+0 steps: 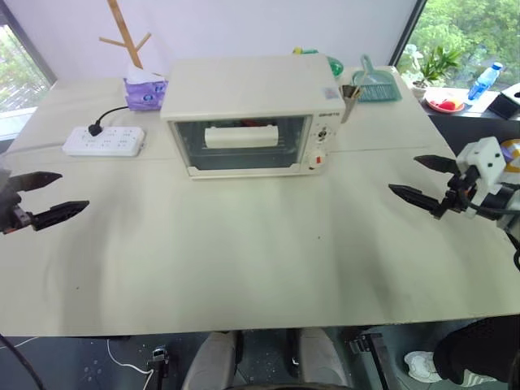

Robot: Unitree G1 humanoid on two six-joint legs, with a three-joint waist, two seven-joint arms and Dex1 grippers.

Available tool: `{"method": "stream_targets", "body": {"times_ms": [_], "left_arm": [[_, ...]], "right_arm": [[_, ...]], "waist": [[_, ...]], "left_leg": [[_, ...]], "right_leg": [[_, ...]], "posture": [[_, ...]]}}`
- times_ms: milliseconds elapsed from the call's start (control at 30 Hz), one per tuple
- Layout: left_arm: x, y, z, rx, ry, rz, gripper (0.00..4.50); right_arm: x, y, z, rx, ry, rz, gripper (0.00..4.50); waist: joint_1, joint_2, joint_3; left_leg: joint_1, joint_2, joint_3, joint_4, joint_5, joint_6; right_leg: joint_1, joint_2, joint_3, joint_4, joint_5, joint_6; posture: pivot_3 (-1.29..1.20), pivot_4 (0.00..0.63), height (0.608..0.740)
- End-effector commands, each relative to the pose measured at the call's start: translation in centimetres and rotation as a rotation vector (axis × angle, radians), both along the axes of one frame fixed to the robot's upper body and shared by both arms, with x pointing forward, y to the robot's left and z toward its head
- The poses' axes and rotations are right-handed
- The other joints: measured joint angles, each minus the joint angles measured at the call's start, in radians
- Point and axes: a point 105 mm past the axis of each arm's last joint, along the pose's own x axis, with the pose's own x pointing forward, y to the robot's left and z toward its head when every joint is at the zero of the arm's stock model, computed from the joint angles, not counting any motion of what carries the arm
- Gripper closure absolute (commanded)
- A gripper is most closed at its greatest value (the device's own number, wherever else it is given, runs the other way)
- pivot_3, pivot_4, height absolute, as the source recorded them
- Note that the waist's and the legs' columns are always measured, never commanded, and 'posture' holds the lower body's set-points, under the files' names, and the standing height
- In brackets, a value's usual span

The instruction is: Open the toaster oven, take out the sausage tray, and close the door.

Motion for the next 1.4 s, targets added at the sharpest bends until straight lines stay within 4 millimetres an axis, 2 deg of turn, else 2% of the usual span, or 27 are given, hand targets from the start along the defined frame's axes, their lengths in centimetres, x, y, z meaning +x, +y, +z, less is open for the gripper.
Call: {"method": "stream_targets", "body": {"times_ms": [33,433,633,800,900,1000,1133,1267,1400], "left_arm": [[-0.1,0.1,1.0,0.025,-0.04,0.002,0.04],[0.1,0.3,1.3,-0.041,-0.044,0.035,0.04],[0.3,-0.7,1.9,-0.074,-0.051,-0.005,0.04],[0.5,-2.4,3.0,-0.099,-0.063,-0.076,0.04],[0.8,-5.1,4.8,-0.148,-0.096,-0.172,0.04],[1.0,-9.1,6.0,-0.182,-0.103,-0.317,0.04],[1.4,-12.5,6.3,-0.174,-0.087,-0.446,0.04],[2.1,-14.9,6.6,-0.181,-0.087,-0.531,0.04],[2.9,-15.6,6.5,-0.181,-0.079,-0.553,0.04]], "right_arm": [[0.0,0.0,1.6,0.02,-0.058,0.003,0.0],[-0.1,0.2,1.5,0.041,-0.039,0.0,0.0],[-0.2,0.7,2.1,0.05,-0.044,0.014,0.0],[-0.4,1.6,2.7,0.069,-0.044,0.039,0.0],[-0.5,3.1,3.7,0.094,-0.041,0.099,0.0],[-0.7,6.5,5.0,0.132,-0.033,0.198,0.0],[-1.2,11.1,5.0,0.148,-0.003,0.313,0.0],[-1.3,15.0,4.3,0.17,0.026,0.397,0.0],[-0.4,17.9,3.9,0.184,0.03,0.429,0.0]], "waist": [[0.0,0.0,0.0],[0.0,0.0,0.0],[0.0,0.0,0.0],[0.0,0.0,0.0],[0.001,0.0,0.0],[0.001,0.0,0.0],[-0.002,-0.001,0.0],[-0.001,-0.001,0.0],[-0.002,-0.001,0.0]], "left_leg": [[0.0,0.0,0.0,0.0,0.0,0.0],[0.0,0.0,0.0,0.0,0.0,0.0],[0.0,0.0,0.0,0.0,0.0,0.0],[0.0,0.0,0.0,0.0,0.0,0.0],[0.0,0.0,0.0,0.001,0.0,0.0],[-0.001,0.0,0.0,0.002,0.0,0.0],[0.0,0.001,0.0,0.001,0.0,0.0],[-0.001,0.001,0.0,0.001,0.0,0.0],[-0.002,0.0,0.001,0.001,0.0,0.0]], "right_leg": [[0.0,0.0,0.0,0.0,0.0,0.0],[0.0,0.0,0.0,0.0,0.0,0.0],[0.0,0.0,0.0,0.0,0.0,0.0],[0.0,0.0,0.0,0.0,0.0,0.0],[0.0,0.0,0.0,0.0,0.0,0.0],[0.0,0.0,0.0,0.0,0.001,0.001],[0.0,0.001,0.001,0.0,0.002,0.002],[-0.002,0.001,0.001,0.0,0.002,0.002],[-0.002,0.001,0.001,0.0,0.002,0.002]], "posture": [[0.0,0.15,0.74],[0.0,0.15,0.74],[0.0,0.15,0.74],[0.0,0.15,0.74],[0.0,0.15,0.74],[0.0,0.15,0.74],[0.0,0.15,0.74],[0.0,0.15,0.74],[0.0,0.15,0.74]]}}
